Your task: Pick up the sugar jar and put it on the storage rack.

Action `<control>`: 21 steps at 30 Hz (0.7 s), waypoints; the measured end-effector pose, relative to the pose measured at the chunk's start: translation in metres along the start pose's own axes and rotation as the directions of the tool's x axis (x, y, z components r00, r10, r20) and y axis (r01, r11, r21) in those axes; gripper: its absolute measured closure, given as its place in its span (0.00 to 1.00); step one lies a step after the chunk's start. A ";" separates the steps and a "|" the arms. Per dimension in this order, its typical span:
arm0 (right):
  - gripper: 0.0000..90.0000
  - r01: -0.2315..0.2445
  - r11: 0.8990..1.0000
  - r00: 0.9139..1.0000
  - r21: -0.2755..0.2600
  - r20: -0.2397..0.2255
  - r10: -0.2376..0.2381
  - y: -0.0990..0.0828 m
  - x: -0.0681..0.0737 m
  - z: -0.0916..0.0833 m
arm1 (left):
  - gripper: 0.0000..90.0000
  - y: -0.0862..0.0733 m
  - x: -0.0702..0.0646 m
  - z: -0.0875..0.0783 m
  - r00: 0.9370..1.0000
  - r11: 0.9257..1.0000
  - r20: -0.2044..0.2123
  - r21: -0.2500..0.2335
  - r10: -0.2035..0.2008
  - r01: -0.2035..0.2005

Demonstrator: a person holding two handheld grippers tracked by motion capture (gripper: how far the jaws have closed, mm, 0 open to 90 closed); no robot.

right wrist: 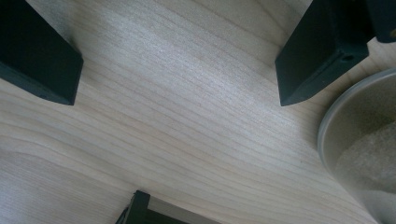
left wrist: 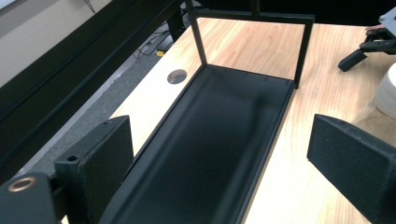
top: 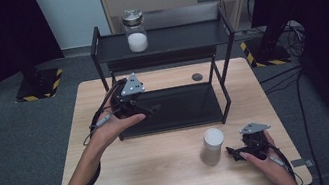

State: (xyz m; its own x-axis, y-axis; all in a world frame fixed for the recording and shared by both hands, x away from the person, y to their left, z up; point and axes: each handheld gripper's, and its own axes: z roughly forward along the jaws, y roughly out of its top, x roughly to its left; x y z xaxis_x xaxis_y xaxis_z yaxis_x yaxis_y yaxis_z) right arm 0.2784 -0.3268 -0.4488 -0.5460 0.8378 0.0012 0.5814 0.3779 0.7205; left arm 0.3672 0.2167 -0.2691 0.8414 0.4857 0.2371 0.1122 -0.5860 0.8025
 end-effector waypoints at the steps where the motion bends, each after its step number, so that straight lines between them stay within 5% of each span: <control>1: 0.01 0.000 1.000 1.000 0.000 0.000 0.000 0.000 0.000 0.000 | 0.07 -0.001 -0.001 0.001 1.000 1.000 0.002 0.000 0.003 -0.003; 21: 0.01 0.000 1.000 1.000 0.000 0.000 0.000 0.000 0.000 0.000 | 0.06 -0.037 -0.021 0.020 0.997 0.999 0.062 0.022 -0.036 0.035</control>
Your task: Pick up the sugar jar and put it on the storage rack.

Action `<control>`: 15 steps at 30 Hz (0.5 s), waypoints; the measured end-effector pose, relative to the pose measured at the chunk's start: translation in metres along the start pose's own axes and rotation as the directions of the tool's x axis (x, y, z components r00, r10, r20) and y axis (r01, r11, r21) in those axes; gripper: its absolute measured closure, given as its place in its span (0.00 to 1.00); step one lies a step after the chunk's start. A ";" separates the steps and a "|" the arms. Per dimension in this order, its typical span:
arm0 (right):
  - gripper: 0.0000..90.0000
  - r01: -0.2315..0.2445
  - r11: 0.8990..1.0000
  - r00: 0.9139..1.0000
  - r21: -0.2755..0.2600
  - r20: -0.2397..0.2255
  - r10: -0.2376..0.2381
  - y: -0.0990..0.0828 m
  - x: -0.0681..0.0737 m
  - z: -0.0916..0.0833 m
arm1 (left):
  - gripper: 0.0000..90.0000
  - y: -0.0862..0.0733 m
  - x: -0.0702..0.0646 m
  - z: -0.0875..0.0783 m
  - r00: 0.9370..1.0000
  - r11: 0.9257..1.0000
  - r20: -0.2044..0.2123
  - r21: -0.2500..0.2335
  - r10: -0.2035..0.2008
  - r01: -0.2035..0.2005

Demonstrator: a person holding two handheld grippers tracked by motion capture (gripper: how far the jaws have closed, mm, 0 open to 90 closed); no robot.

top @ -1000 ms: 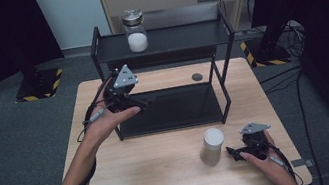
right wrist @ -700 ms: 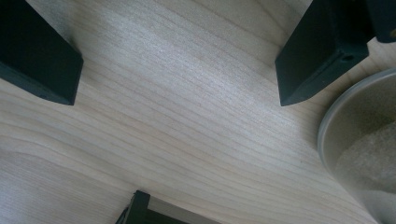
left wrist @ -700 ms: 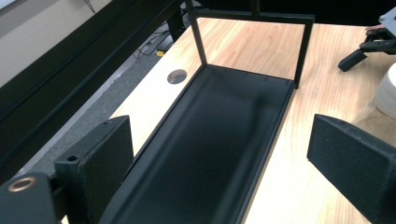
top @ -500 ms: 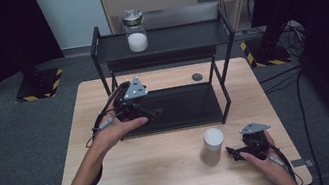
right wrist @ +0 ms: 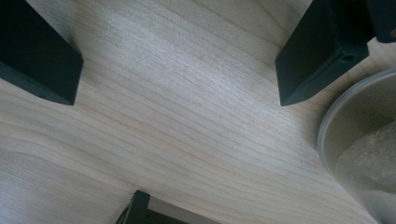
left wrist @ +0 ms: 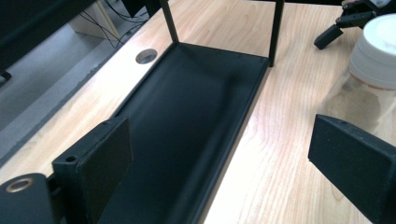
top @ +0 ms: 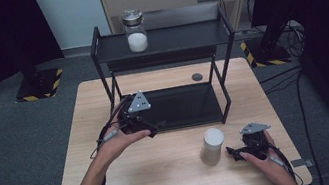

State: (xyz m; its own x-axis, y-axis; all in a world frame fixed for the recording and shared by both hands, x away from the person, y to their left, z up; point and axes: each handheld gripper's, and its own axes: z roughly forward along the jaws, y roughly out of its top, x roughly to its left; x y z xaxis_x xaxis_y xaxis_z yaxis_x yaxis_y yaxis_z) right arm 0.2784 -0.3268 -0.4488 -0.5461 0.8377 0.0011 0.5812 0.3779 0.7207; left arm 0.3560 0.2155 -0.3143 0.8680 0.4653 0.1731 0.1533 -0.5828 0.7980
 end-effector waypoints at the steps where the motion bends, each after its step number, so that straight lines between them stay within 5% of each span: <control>1: 0.01 0.000 1.000 1.000 0.000 0.000 0.000 0.000 0.000 0.000 | 0.06 -0.002 -0.001 0.001 1.000 1.000 0.001 -0.002 -0.004 0.004; 15: 0.01 0.000 1.000 1.000 -0.001 0.002 0.000 0.000 0.001 0.000 | 0.06 -0.039 -0.013 0.008 0.999 0.999 0.028 0.015 -0.040 0.040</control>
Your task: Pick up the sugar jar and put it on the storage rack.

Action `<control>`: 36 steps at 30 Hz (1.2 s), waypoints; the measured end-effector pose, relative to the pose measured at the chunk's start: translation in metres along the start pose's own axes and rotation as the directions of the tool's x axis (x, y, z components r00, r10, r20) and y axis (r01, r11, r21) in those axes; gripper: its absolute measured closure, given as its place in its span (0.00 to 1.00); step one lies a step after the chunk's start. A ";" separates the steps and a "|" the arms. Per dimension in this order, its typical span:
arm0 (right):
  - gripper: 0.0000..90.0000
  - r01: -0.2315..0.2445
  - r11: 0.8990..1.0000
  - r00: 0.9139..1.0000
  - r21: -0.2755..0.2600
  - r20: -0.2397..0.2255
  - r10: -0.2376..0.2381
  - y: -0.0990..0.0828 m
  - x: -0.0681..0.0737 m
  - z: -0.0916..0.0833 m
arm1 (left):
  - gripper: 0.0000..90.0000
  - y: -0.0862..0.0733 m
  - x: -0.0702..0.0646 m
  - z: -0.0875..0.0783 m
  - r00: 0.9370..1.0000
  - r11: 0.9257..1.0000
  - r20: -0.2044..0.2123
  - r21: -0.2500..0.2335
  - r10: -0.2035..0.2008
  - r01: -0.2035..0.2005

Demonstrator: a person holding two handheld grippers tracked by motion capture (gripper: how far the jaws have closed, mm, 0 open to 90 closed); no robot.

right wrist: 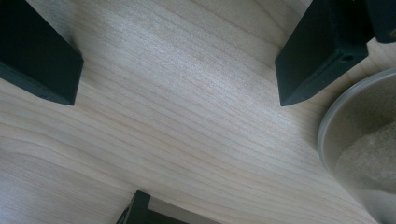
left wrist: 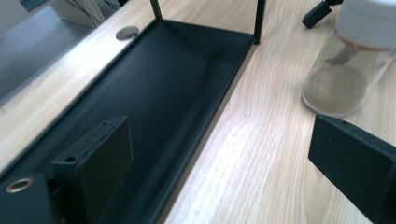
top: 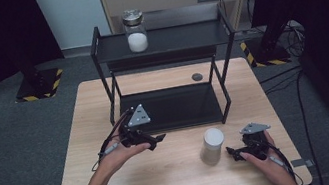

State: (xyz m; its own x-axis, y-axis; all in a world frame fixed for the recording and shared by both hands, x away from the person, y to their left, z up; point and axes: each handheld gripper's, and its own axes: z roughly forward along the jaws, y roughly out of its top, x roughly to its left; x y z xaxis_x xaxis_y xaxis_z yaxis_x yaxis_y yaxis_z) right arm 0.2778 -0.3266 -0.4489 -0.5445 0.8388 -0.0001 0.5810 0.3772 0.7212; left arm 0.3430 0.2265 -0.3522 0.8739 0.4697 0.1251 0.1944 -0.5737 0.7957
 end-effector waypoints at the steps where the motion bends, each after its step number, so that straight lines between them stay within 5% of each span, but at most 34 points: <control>1: 0.01 0.000 1.000 1.000 0.000 0.000 0.000 0.000 0.000 0.000 | 0.06 -0.002 -0.001 0.001 1.000 1.000 -0.001 0.001 -0.006 0.006; 28: 0.01 -0.001 1.000 1.000 0.000 0.002 0.001 0.000 0.000 0.000 | 0.05 -0.066 -0.015 0.007 0.994 0.996 0.066 0.031 -0.083 0.081; 36: 0.02 -0.001 1.000 1.000 0.000 0.002 0.001 0.000 0.000 0.000 | 0.05 -0.081 -0.024 0.004 0.993 0.994 0.053 0.041 -0.108 0.106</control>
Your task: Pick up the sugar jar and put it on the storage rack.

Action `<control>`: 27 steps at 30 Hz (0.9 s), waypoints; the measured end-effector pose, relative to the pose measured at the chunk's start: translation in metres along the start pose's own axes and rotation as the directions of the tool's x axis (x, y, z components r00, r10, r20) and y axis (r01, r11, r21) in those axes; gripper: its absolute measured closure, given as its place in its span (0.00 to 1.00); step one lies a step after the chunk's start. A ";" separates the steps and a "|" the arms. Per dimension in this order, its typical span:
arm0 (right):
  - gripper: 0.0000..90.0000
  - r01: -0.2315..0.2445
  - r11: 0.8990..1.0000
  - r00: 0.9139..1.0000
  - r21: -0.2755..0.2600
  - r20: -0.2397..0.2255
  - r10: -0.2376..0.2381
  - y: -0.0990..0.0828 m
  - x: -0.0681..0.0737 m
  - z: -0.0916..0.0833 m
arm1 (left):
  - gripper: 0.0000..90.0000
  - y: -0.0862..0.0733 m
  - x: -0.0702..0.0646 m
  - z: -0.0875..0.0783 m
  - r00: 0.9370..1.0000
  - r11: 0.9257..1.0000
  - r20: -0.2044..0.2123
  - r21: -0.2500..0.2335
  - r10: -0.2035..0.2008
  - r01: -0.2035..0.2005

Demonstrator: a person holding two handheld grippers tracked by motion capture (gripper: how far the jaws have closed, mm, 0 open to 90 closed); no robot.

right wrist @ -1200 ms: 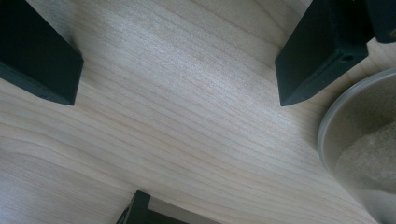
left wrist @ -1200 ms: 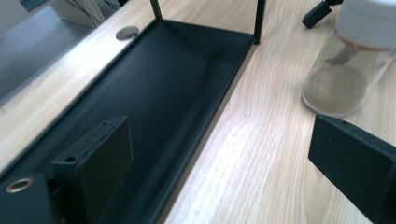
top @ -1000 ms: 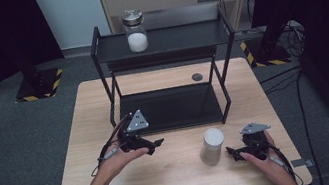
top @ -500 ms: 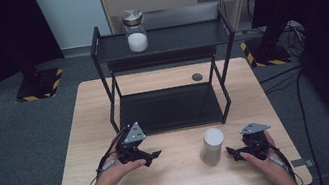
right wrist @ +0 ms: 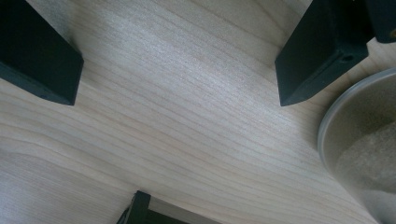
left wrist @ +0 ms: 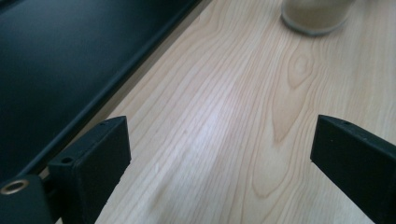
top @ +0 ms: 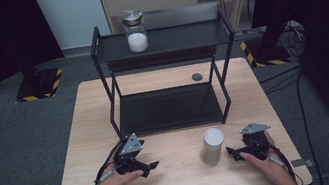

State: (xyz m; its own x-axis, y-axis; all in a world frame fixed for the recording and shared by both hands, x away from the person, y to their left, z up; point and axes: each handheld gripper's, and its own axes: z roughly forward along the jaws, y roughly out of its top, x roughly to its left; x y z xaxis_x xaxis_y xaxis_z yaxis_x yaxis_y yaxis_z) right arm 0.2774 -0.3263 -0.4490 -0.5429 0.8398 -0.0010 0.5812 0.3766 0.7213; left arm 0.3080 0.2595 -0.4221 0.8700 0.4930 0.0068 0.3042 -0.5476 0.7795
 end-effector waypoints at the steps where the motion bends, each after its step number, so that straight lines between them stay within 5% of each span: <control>1: 0.02 0.000 1.000 1.000 -0.001 0.000 0.000 0.000 0.000 0.000 | 0.05 -0.002 0.000 -0.001 1.000 1.000 0.000 -0.002 -0.008 0.008; 11: 0.02 -0.002 1.000 1.000 0.000 0.002 0.002 0.000 0.001 0.000 | 0.05 -0.019 -0.006 -0.013 0.990 0.995 -0.103 0.037 -0.092 0.096; 21: 0.02 -0.004 1.000 1.000 0.000 0.002 0.004 0.000 0.001 0.000 | 0.05 -0.037 -0.004 -0.027 0.962 0.982 -0.215 0.050 -0.166 0.181; 27: 0.02 -0.005 1.000 1.000 -0.001 0.003 0.005 -0.001 0.001 -0.001 | 0.05 -0.043 -0.001 -0.029 0.951 0.975 -0.243 0.063 -0.192 0.213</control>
State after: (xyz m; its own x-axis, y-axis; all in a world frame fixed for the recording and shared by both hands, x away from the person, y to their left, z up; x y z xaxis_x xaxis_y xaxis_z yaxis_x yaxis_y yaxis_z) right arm 0.2756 -0.3259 -0.4491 -0.5383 0.8427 0.0003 0.5833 0.3723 0.7219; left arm 0.2831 0.3016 -0.4374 0.6745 0.7382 0.0088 0.5068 -0.4717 0.7216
